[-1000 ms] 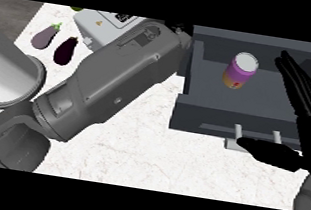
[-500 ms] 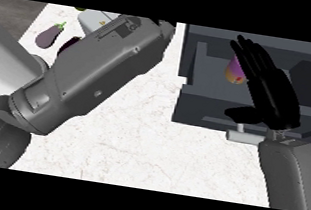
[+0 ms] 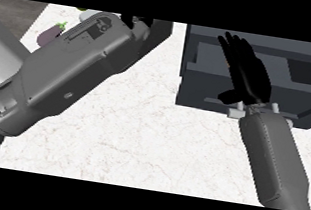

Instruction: Pick up the can, place it into the drawer and close the drawer

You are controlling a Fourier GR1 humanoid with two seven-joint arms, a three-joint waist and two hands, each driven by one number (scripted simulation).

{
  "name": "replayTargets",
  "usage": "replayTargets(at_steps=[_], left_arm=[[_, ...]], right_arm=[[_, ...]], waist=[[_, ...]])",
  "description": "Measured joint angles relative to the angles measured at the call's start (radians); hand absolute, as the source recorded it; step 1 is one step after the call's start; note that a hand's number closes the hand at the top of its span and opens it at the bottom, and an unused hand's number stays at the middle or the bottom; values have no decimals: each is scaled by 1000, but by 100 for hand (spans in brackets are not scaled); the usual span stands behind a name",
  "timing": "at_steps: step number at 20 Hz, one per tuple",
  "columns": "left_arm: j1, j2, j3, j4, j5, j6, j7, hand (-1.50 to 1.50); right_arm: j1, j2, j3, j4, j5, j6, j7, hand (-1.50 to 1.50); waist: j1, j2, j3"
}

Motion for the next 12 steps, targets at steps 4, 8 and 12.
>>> replayTargets(at_steps=[4, 8, 12], left_arm=[[27, 49, 9, -52, -12, -10, 37, -150], [58, 84, 14, -110, -26, -9, 60, -150], [87, 103, 14, -167, -40, 1, 75, -150]], right_arm=[[-79, -6, -23, 157, 50, -122, -9, -150], [-151, -13, -55, 294, 78, -225, -15, -150], [-220, -27, -89, 418, 93, -309, -22, -150]], waist=[[3, -5, -7], [10, -7, -11], [21, -4, -12]])
